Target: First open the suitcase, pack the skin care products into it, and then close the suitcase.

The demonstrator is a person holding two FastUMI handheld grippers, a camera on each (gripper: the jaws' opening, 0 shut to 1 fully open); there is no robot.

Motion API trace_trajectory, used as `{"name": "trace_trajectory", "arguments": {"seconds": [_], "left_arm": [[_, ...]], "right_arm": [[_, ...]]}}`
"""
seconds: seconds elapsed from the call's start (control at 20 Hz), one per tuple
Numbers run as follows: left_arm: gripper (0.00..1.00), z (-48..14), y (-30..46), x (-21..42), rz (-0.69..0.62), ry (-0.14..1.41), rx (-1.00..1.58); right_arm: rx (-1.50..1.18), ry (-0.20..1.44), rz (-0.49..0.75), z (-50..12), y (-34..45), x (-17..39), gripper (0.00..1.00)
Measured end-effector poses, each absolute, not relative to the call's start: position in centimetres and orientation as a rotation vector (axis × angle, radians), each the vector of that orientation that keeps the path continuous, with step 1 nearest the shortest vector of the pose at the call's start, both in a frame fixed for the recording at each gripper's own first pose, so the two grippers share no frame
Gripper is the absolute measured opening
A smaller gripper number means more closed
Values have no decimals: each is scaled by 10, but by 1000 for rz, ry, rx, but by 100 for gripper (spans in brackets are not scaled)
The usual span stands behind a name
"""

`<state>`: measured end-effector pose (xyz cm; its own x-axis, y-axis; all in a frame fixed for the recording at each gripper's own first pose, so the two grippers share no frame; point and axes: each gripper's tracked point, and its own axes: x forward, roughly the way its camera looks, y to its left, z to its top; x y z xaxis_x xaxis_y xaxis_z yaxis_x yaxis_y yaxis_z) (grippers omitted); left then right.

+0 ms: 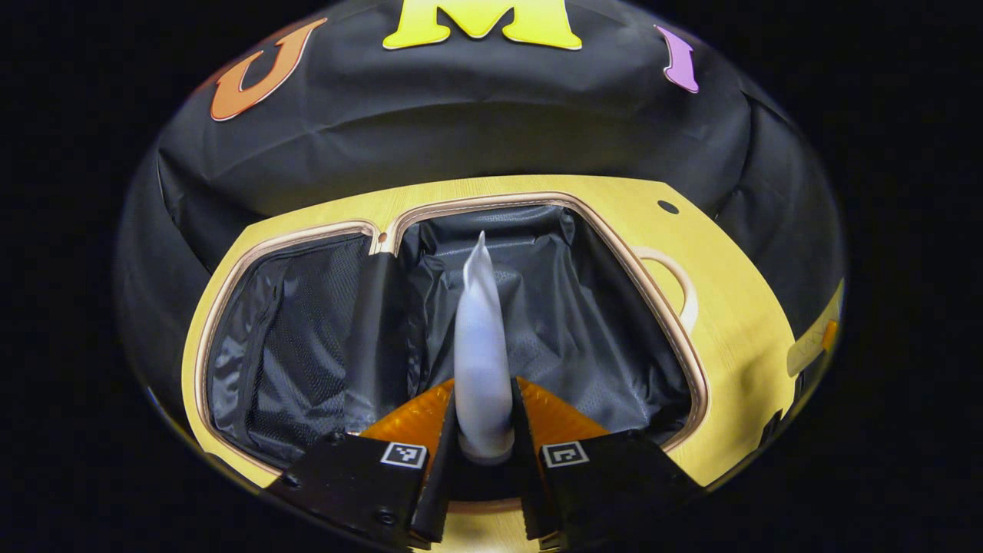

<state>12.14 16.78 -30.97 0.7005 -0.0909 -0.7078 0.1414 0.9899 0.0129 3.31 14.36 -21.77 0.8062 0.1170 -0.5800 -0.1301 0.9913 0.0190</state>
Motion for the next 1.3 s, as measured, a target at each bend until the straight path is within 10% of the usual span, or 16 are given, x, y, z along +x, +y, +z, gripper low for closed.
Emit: {"name": "trace_trajectory", "arguments": {"seconds": [0.7,0.9,1.3], "left_arm": [[41,-320,170,138,-95,796,39],[88,-252,164,124,-133,617,13],[93,-152,239,15,70,394,-23]], "right_arm": [[-57,597,249,-193,206,58,49],[-60,551,302,-167,245,89,49],[-1,623,433,-192,365,128,49]]}}
